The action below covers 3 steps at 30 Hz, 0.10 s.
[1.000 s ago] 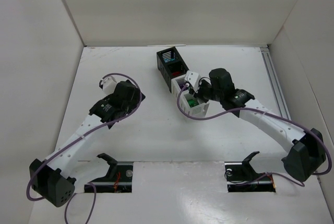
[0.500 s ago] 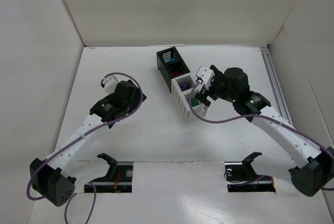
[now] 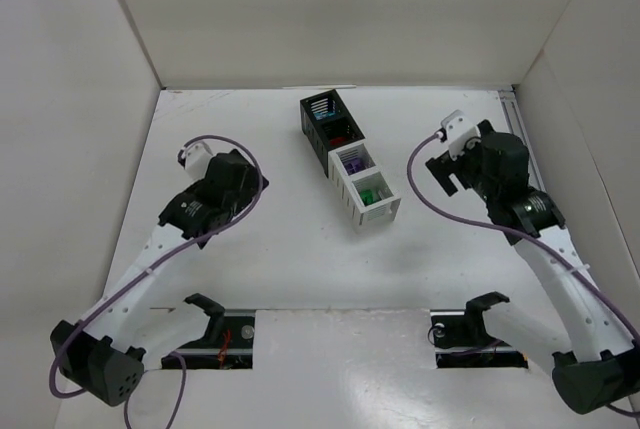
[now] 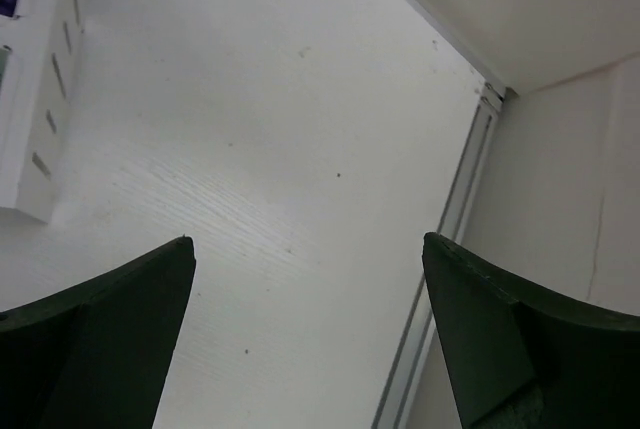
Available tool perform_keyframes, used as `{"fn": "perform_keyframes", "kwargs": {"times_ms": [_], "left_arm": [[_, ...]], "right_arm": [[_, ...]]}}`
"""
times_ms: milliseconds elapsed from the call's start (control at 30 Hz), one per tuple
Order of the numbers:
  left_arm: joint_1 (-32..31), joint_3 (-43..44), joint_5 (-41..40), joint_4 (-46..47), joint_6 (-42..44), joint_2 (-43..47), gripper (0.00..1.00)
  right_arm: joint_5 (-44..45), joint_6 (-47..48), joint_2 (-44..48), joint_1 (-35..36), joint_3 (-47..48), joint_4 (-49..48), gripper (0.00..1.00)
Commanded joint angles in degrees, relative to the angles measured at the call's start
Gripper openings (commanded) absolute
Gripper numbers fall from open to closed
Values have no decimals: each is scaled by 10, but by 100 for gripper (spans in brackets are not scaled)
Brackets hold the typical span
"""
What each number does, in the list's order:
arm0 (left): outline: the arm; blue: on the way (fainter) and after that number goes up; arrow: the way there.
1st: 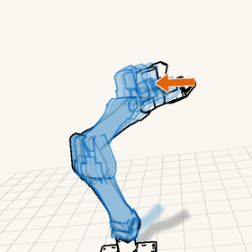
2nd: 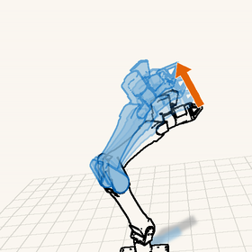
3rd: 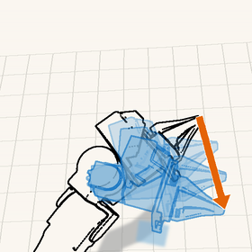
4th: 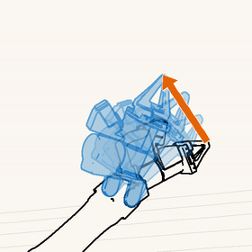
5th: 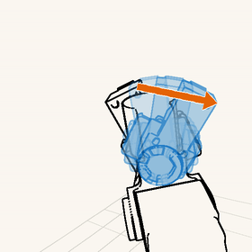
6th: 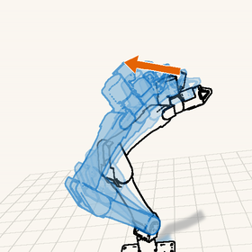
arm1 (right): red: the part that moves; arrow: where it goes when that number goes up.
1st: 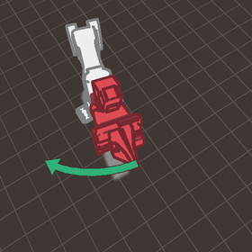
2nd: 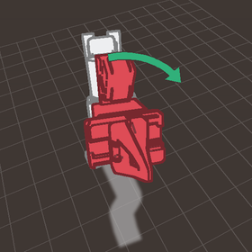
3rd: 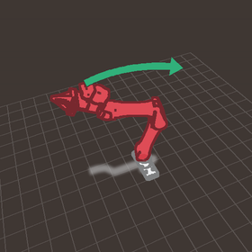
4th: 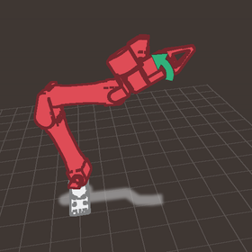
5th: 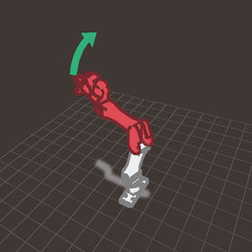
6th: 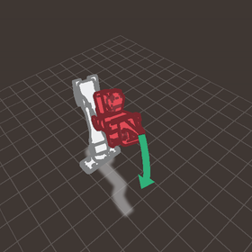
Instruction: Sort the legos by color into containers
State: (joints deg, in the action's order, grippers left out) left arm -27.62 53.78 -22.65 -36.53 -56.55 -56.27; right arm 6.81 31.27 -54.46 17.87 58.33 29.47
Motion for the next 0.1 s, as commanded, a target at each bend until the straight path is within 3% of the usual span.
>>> {"fn": "perform_keyframes", "kwargs": {"times_ms": [0,67], "left_arm": [[5,23,-17,-6,10,27,100],[5,23,-23,-6,10,27,100]], "right_arm": [[58,-22,35,-20,-1,2,100],[66,-22,50,-20,-6,-4,100]]}}
